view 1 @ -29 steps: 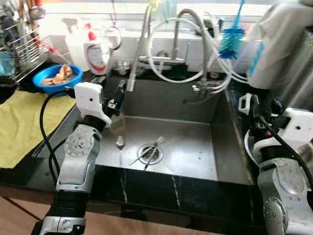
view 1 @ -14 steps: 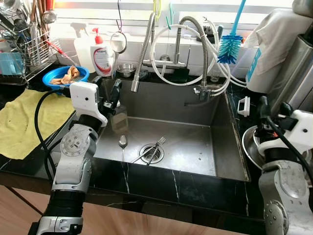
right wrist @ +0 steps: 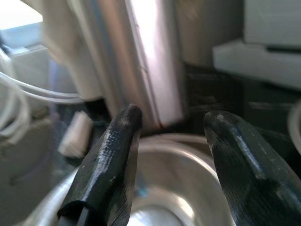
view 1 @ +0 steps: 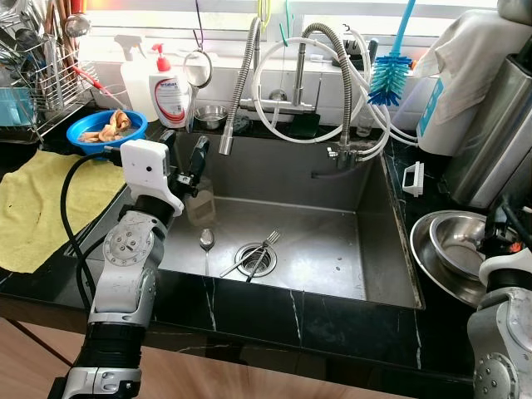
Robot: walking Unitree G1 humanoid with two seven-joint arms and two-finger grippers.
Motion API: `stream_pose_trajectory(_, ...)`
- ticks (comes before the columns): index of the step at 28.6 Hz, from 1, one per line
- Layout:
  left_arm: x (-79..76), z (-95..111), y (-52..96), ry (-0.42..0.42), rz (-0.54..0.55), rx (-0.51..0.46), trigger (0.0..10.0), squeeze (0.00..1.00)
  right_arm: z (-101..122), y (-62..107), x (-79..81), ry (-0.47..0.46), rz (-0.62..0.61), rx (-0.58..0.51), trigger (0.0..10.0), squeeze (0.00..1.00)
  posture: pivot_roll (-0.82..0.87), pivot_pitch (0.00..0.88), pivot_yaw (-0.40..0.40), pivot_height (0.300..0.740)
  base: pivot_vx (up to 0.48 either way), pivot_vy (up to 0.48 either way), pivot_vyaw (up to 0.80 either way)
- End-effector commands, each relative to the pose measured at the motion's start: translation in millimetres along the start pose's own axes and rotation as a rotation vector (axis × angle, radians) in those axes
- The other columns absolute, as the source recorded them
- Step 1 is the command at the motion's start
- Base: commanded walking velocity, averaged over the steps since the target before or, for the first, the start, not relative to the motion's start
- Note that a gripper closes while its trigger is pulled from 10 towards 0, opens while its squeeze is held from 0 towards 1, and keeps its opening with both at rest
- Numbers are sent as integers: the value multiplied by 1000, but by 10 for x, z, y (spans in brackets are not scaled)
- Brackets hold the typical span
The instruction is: Kitchen organization
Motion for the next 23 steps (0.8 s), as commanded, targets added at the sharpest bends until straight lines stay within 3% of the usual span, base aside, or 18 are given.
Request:
stream_pose_trajectory(1, -10, 4, -22, 1, -15, -4, 10000, 0, 31, 14, -28, -23, -18, 4, 10000, 0, -88, 0, 11, 740, 0, 0, 0)
stream_pose_trajectory(12, -34, 29, -23, -6, -35, -14, 10000, 0, -34, 18, -109, -113, -88, 87, 10000, 0, -81, 0, 13, 740, 0, 0, 0)
stream_pose_trajectory(23, -35, 46, -38, -6, -37, -21, 10000, 0, 23, 4, -118, -138, -99, 86, 10000, 0, -80, 0, 12, 740, 0, 0, 0)
Point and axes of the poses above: a point about 5 cm out from each wrist's last joint towards the gripper, its own y axis pointing back from the gripper into the wrist, its own z axis along the axis of the wrist's last joint, x = y × z, the point moved 1 cm from there along -y, pointing out of the wrist towards the gripper, and after that the axes turned 7 degrees about -y, right-handed, at the moved point
